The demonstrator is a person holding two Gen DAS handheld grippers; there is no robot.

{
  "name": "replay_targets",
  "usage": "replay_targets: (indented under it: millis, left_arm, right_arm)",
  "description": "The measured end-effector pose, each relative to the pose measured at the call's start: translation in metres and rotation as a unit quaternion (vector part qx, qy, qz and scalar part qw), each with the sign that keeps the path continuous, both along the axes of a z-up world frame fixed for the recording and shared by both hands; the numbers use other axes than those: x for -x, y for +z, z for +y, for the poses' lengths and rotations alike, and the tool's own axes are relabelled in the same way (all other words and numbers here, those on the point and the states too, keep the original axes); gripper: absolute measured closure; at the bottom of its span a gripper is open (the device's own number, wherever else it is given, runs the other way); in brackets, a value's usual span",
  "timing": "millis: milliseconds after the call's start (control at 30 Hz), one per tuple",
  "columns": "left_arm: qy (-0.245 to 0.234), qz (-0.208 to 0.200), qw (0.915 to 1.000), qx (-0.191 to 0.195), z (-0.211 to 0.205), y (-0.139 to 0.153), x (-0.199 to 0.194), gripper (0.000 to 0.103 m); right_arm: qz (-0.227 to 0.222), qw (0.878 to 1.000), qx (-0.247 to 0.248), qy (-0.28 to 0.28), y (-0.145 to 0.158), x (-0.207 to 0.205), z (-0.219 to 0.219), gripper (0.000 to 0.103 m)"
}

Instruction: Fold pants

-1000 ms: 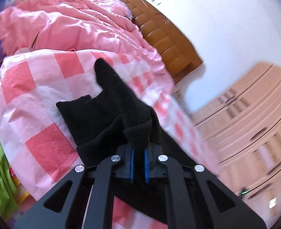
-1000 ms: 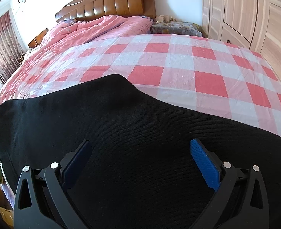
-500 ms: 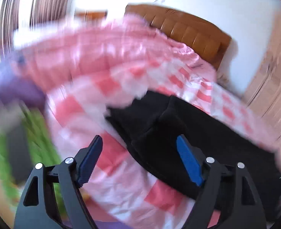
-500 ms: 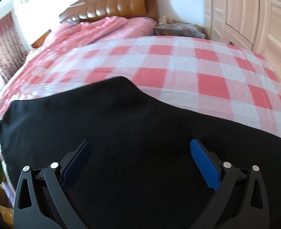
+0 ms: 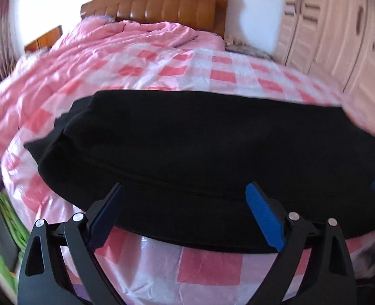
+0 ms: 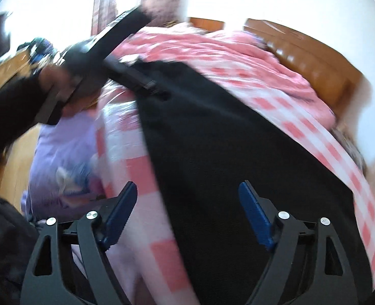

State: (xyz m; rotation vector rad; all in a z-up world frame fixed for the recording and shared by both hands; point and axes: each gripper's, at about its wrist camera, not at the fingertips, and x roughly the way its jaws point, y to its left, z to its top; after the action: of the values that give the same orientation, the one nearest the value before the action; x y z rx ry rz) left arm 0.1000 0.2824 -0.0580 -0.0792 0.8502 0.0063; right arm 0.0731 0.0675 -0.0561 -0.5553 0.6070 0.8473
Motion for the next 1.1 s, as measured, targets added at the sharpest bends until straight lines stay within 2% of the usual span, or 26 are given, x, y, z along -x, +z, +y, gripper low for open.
replay_targets:
  millis: [33, 100, 200, 267, 367, 400, 500, 633, 733, 800, 833, 867, 900, 967, 1033, 1100]
  left_arm:
    - [0.004, 0.005, 0.9999, 0.015, 0.006, -0.003, -0.001, 0.009]
    - [0.007, 0.019, 0.9996, 0.021, 0.013, -0.009, -0.004, 0.009]
    - [0.003, 0.030, 0.9993, 0.022, 0.020, -0.022, -0.008, 0.008]
    - [0.003, 0.025, 0.9994, 0.022, 0.020, -0.024, -0.006, 0.007]
    - [0.008, 0.028, 0.9990, 0.033, 0.023, -0.022, -0.006, 0.007]
    - [0.010, 0.031, 0.9990, 0.032, 0.024, -0.021, -0.007, 0.007]
    - [0.010, 0.042, 0.9990, 0.007, 0.018, -0.023, -0.007, 0.005]
    - [0.017, 0.043, 0.9989, -0.002, 0.017, -0.024, -0.008, 0.003]
    - [0.008, 0.052, 0.9983, -0.026, 0.012, -0.020, -0.005, 0.003]
    - [-0.001, 0.057, 0.9977, -0.037, 0.008, -0.014, 0.000, 0.003]
    - [-0.015, 0.048, 0.9981, -0.036, 0.004, -0.007, 0.004, 0.003]
    - [-0.027, 0.031, 0.9987, -0.029, 0.000, 0.001, 0.008, 0.003]
    - [-0.036, 0.015, 0.9991, -0.019, -0.003, 0.009, 0.009, 0.002]
    - [-0.050, -0.002, 0.9987, 0.006, -0.009, 0.022, -0.001, 0.002]
    - [-0.044, 0.005, 0.9990, 0.006, -0.014, 0.022, -0.022, 0.002]
    - [-0.044, 0.030, 0.9984, 0.019, -0.019, 0.011, -0.043, 0.002]
  right_arm:
    - [0.002, 1.000, 0.003, 0.003, -0.002, -0.002, 0.006, 0.032]
    - [0.017, 1.000, 0.004, 0.003, -0.008, -0.011, 0.013, 0.047]
    - [0.031, 0.999, 0.022, -0.010, -0.024, -0.018, 0.016, 0.055]
    - [0.020, 1.000, 0.021, -0.009, -0.028, -0.013, 0.015, 0.056]
    - [0.011, 0.999, 0.029, -0.021, -0.025, -0.010, 0.010, 0.084]
    - [0.014, 0.999, 0.028, -0.018, -0.020, -0.007, 0.008, 0.090]
    - [0.019, 0.999, 0.042, -0.013, -0.022, -0.003, 0.003, 0.090]
    - [0.059, 0.998, 0.013, -0.020, -0.025, -0.007, -0.004, 0.089]
    - [0.074, 0.997, 0.016, -0.019, -0.023, -0.001, -0.007, 0.078]
    - [0.091, 0.996, 0.012, -0.010, -0.019, 0.005, -0.010, 0.042]
    - [0.088, 0.996, 0.003, -0.014, -0.012, 0.009, -0.014, 0.032]
    - [0.082, 0.996, -0.008, -0.016, -0.005, 0.011, -0.018, 0.014]
    - [0.076, 0.997, -0.024, -0.016, 0.003, 0.012, -0.022, 0.010]
    - [0.067, 0.996, -0.049, -0.024, 0.019, 0.003, -0.028, 0.010]
    - [0.047, 0.996, -0.040, -0.064, 0.025, -0.017, -0.028, 0.010]
    - [0.055, 0.992, -0.036, -0.111, 0.022, -0.048, -0.032, 0.010]
